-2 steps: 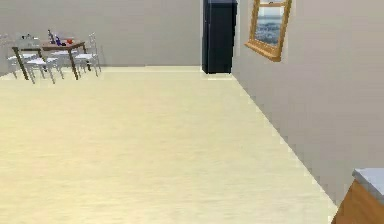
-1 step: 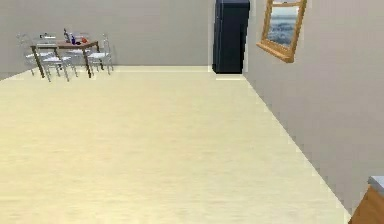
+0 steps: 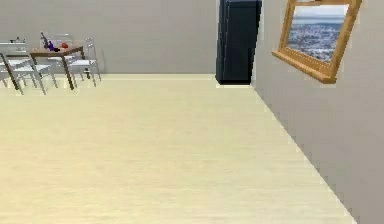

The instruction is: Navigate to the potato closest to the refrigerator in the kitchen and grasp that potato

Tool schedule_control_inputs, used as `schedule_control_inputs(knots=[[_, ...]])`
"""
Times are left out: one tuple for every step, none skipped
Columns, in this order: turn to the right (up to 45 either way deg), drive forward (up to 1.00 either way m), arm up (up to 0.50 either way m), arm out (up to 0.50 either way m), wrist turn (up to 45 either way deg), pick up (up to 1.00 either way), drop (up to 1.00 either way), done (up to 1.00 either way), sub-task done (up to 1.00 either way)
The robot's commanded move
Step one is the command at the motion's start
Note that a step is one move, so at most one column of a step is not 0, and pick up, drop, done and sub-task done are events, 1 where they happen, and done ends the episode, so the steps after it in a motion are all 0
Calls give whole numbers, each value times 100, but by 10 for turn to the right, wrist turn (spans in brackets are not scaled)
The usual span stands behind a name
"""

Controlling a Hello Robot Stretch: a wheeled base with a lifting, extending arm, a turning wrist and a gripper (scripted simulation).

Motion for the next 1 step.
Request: schedule_control_inputs(knots=[[30, 0, 0, 0, 0, 0, 0, 0, 0]])
